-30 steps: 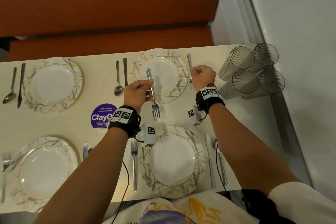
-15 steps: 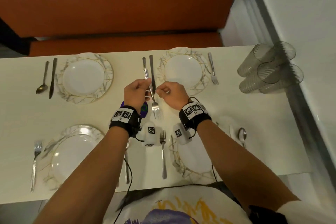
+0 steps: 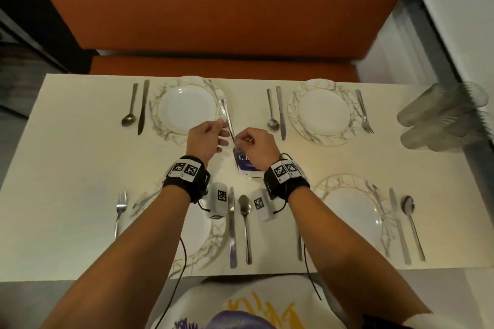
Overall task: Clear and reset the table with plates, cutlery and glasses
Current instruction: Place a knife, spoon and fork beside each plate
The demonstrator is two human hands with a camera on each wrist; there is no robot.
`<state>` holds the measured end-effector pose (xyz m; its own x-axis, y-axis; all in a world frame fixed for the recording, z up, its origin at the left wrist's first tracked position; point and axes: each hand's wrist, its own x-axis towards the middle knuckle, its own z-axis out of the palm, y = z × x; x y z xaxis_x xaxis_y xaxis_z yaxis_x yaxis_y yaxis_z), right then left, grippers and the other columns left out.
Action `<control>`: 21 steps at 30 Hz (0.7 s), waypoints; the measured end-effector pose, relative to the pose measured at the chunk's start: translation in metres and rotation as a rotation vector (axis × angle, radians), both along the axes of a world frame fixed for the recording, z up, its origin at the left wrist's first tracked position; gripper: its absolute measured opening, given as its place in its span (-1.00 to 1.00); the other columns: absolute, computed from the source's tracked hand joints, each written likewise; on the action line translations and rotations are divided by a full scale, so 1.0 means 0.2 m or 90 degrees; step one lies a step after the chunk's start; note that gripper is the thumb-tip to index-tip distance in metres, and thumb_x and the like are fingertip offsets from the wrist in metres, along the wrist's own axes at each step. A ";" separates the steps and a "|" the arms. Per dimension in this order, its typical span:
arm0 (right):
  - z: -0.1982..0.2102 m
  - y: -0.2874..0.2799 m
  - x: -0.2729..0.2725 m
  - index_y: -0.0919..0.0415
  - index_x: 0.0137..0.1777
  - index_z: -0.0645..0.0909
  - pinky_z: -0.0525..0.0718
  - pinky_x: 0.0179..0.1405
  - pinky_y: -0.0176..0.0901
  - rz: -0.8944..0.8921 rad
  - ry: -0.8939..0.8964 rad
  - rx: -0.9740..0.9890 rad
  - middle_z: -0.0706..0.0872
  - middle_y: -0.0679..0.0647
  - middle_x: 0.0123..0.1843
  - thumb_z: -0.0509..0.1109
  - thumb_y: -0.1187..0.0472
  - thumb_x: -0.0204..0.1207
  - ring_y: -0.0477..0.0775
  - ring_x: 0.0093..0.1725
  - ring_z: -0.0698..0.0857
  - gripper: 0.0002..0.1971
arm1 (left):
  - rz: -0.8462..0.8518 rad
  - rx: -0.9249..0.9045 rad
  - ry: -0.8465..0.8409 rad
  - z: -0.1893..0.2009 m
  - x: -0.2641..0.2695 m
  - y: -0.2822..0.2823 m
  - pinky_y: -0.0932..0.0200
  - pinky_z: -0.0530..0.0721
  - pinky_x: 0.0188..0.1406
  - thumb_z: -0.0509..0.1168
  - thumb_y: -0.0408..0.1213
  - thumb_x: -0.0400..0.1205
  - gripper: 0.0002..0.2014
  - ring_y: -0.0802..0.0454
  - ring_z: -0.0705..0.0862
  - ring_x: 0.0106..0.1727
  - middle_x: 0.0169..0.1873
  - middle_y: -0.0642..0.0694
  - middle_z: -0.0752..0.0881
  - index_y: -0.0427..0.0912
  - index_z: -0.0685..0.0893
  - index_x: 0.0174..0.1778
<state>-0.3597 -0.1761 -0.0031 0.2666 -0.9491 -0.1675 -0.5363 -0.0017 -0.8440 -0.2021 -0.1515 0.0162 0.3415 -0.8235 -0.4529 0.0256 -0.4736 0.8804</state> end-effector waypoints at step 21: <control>-0.31 -0.58 0.25 0.16 -0.03 0.87 0.65 -0.19 -0.29 -0.124 0.205 0.153 0.87 0.11 0.02 0.35 0.28 0.58 0.11 -0.06 0.79 -0.77 | -0.290 0.111 -0.286 -0.32 0.27 0.08 0.40 0.61 -0.05 0.36 -0.23 0.71 -0.87 0.23 0.75 -0.02 -0.15 0.17 0.83 0.04 0.81 0.04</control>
